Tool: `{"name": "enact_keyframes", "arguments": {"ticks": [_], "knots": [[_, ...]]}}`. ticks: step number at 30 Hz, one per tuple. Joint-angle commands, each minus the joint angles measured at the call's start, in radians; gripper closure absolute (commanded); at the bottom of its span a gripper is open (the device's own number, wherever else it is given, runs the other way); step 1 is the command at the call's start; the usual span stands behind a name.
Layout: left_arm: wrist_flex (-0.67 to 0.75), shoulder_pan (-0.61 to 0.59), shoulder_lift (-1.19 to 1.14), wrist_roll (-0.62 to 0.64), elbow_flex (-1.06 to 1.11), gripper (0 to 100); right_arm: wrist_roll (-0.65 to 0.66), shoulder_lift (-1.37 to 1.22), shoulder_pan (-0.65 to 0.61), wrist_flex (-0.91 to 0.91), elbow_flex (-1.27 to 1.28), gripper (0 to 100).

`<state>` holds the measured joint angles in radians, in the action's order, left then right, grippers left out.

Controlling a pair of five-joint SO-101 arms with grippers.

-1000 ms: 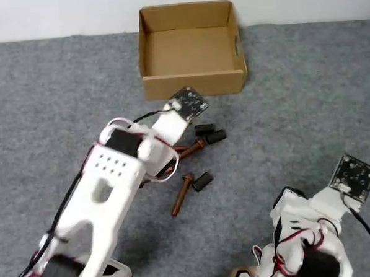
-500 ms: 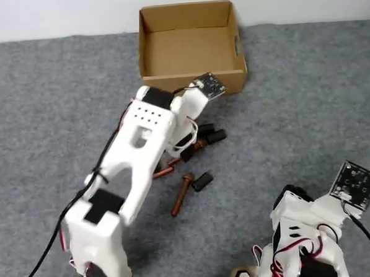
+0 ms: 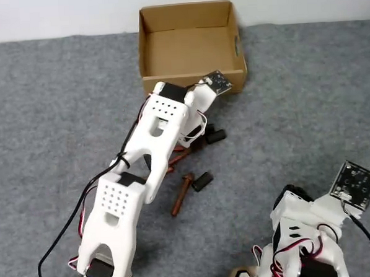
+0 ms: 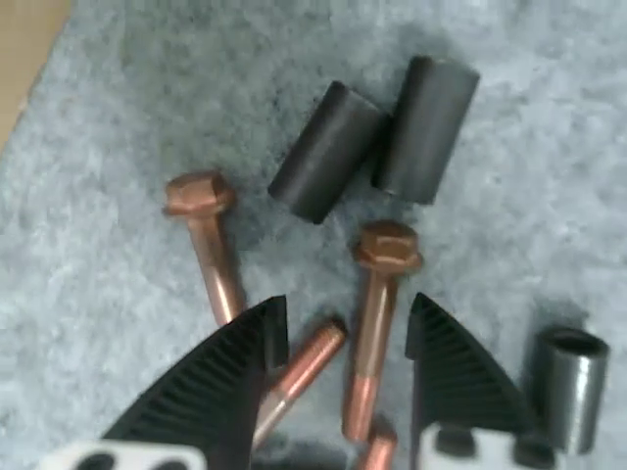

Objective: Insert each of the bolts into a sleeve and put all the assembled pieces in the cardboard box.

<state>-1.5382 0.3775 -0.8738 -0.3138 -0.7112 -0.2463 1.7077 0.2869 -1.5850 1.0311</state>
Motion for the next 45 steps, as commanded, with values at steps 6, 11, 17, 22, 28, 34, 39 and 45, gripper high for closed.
{"name": "enact_keyframes", "arguments": {"ticks": [6,11,17,22,28,34,39,45], "knots": [[-0.146,0.061,-0.141,-0.005,-0.211,83,-0.003,0.005,0.012,0.024,0.005,99.0],[-0.196,0.094,-0.224,-0.005,-0.326,100,-0.003,0.005,0.012,0.024,0.008,99.0],[-0.216,0.107,-0.164,0.058,-0.453,100,-0.003,0.005,0.012,0.024,0.008,99.0],[-0.218,0.127,0.006,0.184,-0.403,100,-0.003,0.005,0.012,0.024,0.009,99.0],[-0.218,0.157,0.288,0.353,-0.124,100,-0.003,0.005,0.012,0.021,0.009,99.0],[-0.215,0.195,0.623,0.348,0.22,100,-0.002,0.005,-0.015,0.021,0.009,99.0],[-0.213,0.157,0.833,0.353,0.394,100,-0.002,-0.004,-0.143,0.027,0.003,99.0],[-0.152,0.08,1.079,0.347,0.547,100,0.058,0.002,-0.302,0.042,0.005,99.0]]}}
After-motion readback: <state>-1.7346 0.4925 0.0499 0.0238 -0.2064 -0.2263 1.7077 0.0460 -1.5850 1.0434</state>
